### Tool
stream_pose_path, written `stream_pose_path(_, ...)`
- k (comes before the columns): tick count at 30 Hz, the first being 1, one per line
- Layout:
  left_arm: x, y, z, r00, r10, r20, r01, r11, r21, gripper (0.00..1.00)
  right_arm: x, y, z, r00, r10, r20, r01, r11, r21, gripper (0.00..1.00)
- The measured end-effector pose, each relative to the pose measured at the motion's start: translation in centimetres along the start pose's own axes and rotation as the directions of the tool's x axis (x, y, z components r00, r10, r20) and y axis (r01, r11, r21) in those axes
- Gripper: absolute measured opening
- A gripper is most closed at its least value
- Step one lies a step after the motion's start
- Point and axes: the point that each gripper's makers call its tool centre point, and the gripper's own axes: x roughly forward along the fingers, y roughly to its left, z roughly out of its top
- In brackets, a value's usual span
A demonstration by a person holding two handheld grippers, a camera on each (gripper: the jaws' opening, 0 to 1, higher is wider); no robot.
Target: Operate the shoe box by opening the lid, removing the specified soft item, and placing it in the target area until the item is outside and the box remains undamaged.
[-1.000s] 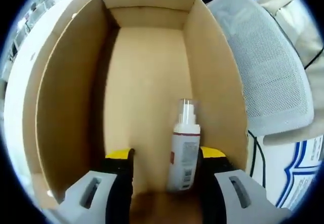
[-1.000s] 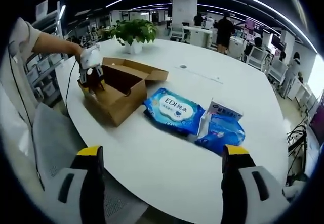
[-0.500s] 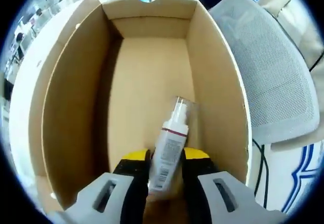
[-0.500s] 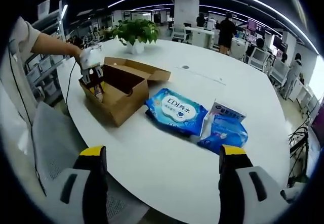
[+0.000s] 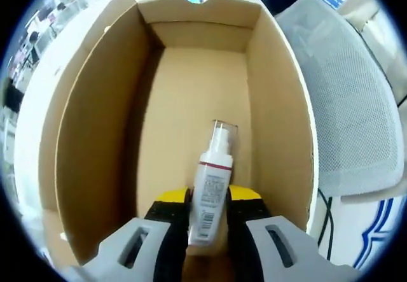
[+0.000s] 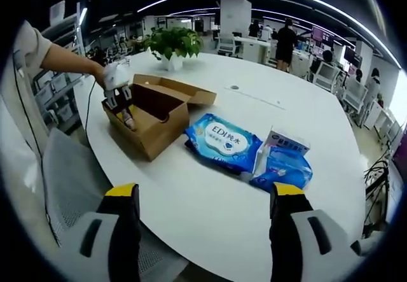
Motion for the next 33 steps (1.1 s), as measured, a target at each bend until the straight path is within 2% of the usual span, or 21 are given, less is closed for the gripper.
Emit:
stream_pose_path(3,0.0,-0.6,0.3,0.999,-0.036,-0.003,0.036,0.997,-0.074,0.18,-0.1,0.3,0.3,1.000,0.014,0.026,-0.014,1.000,-0.020,0.73)
stream_pose_path(11,-0.7,-0.8,1.2,0.999,-0.030,0.023,0.032,0.995,-0.100,0.17,-0.2,0.9,0.5,0.998,0.039,0.043,-0.038,0.999,-0.029,0.65)
stream_pose_path(17,-1.7,-0.6,1.9,0.999,-0.004,0.046,0.009,0.995,-0.098,0.17,-0.1,1.3,1.0,0.996,0.056,0.069,-0.053,0.997,-0.050,0.61)
stream_pose_path(23,-2.8,-0.9,3.4,0.993,0.001,0.114,0.016,0.989,-0.146,0.16,-0.1,1.5,1.7,0.992,0.075,0.097,-0.070,0.996,-0.062,0.57)
stream_pose_path(33,-4.5,-1.7,6.5,0.976,0.019,0.217,0.012,0.990,-0.140,0.17,-0.1,1.3,2.8,0.988,0.077,0.136,-0.066,0.994,-0.082,0.61)
